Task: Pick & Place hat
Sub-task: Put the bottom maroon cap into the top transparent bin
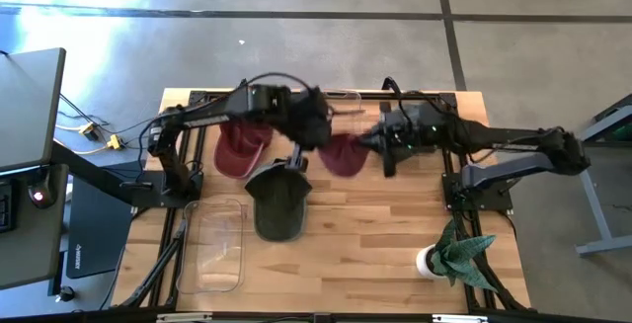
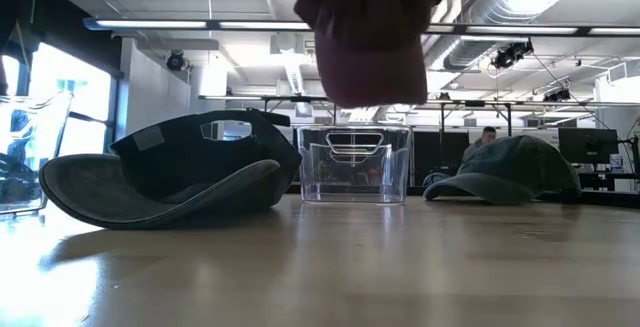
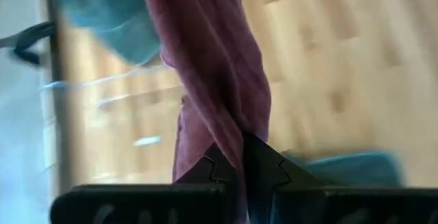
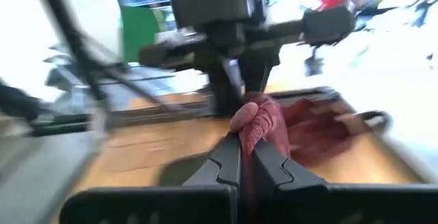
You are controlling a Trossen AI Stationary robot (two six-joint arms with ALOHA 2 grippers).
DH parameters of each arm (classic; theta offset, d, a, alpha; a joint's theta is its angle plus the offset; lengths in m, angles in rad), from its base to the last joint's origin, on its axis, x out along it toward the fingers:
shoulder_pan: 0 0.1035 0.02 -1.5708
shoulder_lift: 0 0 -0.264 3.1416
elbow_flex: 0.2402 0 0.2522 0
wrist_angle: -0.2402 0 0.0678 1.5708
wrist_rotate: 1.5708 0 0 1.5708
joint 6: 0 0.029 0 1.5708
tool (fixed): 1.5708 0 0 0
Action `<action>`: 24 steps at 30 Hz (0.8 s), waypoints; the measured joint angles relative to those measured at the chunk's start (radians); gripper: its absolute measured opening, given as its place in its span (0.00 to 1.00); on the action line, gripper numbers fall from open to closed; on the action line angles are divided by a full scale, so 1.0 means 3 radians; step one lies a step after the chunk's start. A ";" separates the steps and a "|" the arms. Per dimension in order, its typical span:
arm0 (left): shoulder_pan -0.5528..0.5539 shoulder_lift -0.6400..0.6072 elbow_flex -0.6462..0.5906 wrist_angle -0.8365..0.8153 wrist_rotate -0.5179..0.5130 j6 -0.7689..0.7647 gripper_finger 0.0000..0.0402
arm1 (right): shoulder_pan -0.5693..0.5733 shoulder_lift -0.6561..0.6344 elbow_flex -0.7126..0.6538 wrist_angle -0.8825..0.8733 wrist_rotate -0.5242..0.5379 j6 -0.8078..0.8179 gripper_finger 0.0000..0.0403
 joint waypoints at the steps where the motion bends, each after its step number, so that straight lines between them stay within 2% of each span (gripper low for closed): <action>1: 0.0080 0.0000 0.0000 -0.0008 -0.0023 0.0073 0.02 | -0.0089 0.0054 0.0001 0.0042 0.0018 -0.0108 0.00; 6: 0.0480 0.0000 -0.0004 -0.0007 -0.0027 0.0477 0.02 | -0.0471 0.0398 0.0001 0.0332 -0.0040 -0.0508 0.01; 9: 0.0690 0.0000 -0.0067 0.0085 0.0025 0.0766 0.02 | -0.0644 0.0609 0.0001 0.0517 -0.0065 -0.0539 0.01; 14: 0.1005 0.0004 -0.0355 0.0351 0.0509 0.0878 0.02 | -0.0816 0.0836 0.0001 0.0558 -0.0102 -0.0382 0.01; 17: 0.1110 0.0006 -0.0518 0.0576 0.0652 0.0930 0.02 | -0.0870 0.0895 0.0001 0.0571 -0.0124 -0.0378 0.01; 24: 0.1156 0.0009 -0.0547 0.1034 0.0606 0.1004 0.02 | -0.1077 0.0863 -0.0001 0.0961 -0.0222 -0.0236 0.01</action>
